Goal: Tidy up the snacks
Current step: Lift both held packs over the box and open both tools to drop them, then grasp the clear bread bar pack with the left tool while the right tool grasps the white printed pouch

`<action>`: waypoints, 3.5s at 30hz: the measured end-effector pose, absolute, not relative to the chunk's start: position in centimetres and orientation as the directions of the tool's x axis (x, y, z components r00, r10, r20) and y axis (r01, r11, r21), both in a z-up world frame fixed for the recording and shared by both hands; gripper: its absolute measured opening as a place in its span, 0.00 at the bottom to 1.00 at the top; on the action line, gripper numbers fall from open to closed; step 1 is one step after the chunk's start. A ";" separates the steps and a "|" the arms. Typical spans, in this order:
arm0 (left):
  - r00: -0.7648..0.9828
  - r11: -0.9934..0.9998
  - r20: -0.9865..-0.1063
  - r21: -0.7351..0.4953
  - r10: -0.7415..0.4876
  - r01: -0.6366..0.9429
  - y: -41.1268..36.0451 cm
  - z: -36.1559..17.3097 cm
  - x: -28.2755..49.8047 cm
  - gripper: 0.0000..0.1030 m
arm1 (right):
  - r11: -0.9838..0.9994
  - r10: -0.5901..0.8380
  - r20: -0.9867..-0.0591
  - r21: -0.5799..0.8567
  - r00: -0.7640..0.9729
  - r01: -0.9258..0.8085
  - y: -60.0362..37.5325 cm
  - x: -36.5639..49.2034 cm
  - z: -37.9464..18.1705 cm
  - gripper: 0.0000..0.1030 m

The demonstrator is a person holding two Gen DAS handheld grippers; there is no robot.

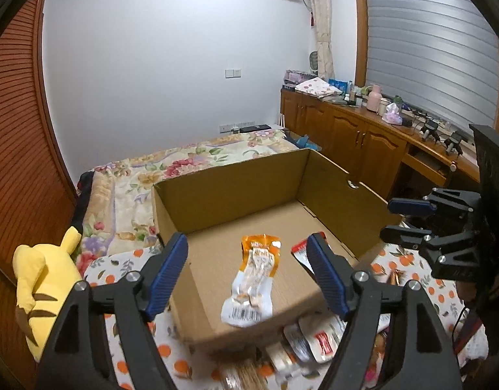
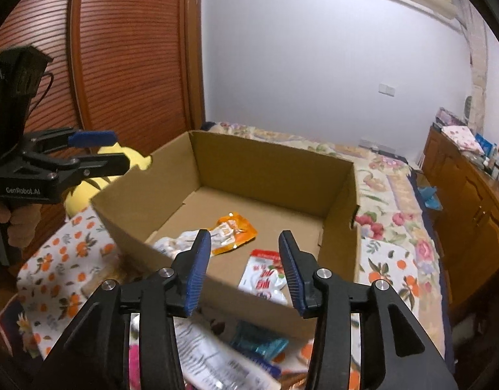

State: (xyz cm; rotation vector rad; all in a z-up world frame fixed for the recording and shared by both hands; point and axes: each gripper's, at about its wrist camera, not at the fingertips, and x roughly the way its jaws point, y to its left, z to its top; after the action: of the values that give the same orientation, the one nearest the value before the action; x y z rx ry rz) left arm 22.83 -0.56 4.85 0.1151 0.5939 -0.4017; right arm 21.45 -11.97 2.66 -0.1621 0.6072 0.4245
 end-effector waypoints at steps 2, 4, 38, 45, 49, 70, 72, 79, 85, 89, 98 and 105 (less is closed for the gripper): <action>0.757 0.917 -0.562 -0.004 -0.332 0.399 -0.2 4.8 21.7 0.79 | 0.902 0.341 -0.578 -0.019 0.742 -0.430 -12.1 20.5 3.0 0.48; 0.757 0.918 -0.564 -0.005 -0.330 0.396 0.1 4.4 20.4 0.80 | 0.903 0.344 -0.574 -0.014 0.743 -0.429 -12.2 19.4 3.0 0.51; 0.630 0.944 -0.733 -0.049 -0.255 0.326 2.4 -8.9 16.5 0.81 | 0.889 0.361 -0.723 0.075 0.590 -0.452 -10.7 16.8 -7.1 0.56; 0.611 0.951 -0.752 -0.064 -0.246 0.303 2.1 -10.3 17.8 0.79 | 0.887 0.356 -0.740 0.076 0.571 -0.455 -10.6 17.2 -8.0 0.58; 0.605 0.952 -0.758 -0.067 -0.243 0.298 2.1 -10.8 18.1 0.76 | 0.884 0.358 -0.739 0.071 0.570 -0.463 -10.6 16.8 -8.2 0.61; 0.599 0.953 -0.768 -0.050 -0.227 0.298 2.0 -11.7 18.1 0.48 | 0.859 0.354 -0.798 0.070 0.488 -0.508 -9.4 18.2 -9.3 0.68; 0.599 0.953 -0.768 -0.049 -0.227 0.299 2.0 -11.7 18.1 0.48 | 0.856 0.349 -0.802 0.061 0.485 -0.514 -9.1 18.4 -9.5 0.68; 0.599 0.952 -0.767 -0.052 -0.232 0.302 2.3 -11.6 17.6 0.42 | 0.848 0.352 -0.804 0.057 0.479 -0.527 -9.4 17.9 -9.3 0.43; 0.597 0.949 -0.766 -0.058 -0.241 0.309 2.4 -11.5 16.8 0.40 | 0.846 0.355 -0.797 0.051 0.489 -0.531 -10.2 17.3 -8.9 0.25; 0.596 0.947 -0.763 -0.067 -0.251 0.313 2.3 -11.4 16.2 0.40 | 0.848 0.365 -0.779 0.052 0.510 -0.528 -10.5 16.8 -8.4 0.24; 0.622 0.947 -0.741 -0.059 -0.253 0.315 2.1 -10.6 14.6 0.40 | 0.851 0.370 -0.745 0.034 0.554 -0.523 -10.2 14.9 -7.6 0.24; 0.624 0.943 -0.736 -0.058 -0.261 0.326 1.7 -10.4 13.6 0.40 | 0.863 0.370 -0.732 0.044 0.572 -0.503 -10.6 14.2 -7.7 0.25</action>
State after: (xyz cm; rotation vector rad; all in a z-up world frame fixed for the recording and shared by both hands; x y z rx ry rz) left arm 13.64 1.70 -10.40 0.0835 0.8308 -0.3376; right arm 14.19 -10.58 -7.70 -0.1763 0.8144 0.5152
